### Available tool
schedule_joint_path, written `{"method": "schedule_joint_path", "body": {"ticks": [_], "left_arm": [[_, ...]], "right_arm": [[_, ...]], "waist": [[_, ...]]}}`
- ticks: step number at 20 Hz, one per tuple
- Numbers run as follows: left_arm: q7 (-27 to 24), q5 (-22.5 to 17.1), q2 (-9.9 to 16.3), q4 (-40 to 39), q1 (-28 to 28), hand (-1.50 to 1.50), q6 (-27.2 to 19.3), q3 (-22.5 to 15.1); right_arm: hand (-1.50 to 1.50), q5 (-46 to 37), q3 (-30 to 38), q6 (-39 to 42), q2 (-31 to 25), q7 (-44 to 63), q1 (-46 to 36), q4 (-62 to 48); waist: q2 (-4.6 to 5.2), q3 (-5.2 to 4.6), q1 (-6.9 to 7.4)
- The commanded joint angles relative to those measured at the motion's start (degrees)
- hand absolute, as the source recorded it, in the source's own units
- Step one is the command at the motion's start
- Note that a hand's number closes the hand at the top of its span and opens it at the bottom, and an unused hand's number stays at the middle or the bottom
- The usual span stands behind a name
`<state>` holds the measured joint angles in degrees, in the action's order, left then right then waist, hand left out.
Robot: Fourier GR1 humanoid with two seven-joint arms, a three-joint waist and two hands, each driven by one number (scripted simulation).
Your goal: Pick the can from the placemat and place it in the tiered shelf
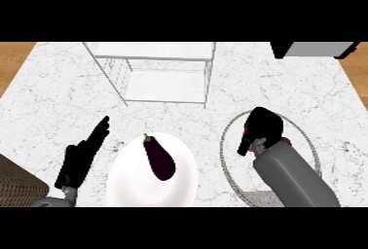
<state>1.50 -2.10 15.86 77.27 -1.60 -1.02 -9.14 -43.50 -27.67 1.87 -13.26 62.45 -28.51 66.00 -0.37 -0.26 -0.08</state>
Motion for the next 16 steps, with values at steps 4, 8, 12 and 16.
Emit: {"method": "schedule_joint_path", "body": {"ticks": [4,8,12,16], "left_arm": [[0.8,-0.3,0.0,-0.9,-0.4,0.00,0.9,0.7],[0.4,-0.2,0.1,0.4,0.9,0.00,1.1,1.4],[1.7,-0.5,1.5,1.3,-0.4,0.00,1.8,2.3],[-0.4,0.6,-1.8,0.2,2.3,0.00,-0.4,0.9]], "right_arm": [[1.50,-6.1,-15.3,-2.7,12.9,13.7,2.5,13.8],[1.50,-12.1,-15.4,0.6,13.1,17.4,5.5,24.4],[1.50,-17.3,-14.0,5.8,13.2,21.8,0.5,29.6],[1.50,-25.7,-13.1,9.8,13.2,20.8,0.1,36.6]], "waist": [[-0.02,0.20,0.25],[-0.10,0.20,-0.63],[-0.26,0.17,-0.66],[-0.31,0.15,-1.09]]}}
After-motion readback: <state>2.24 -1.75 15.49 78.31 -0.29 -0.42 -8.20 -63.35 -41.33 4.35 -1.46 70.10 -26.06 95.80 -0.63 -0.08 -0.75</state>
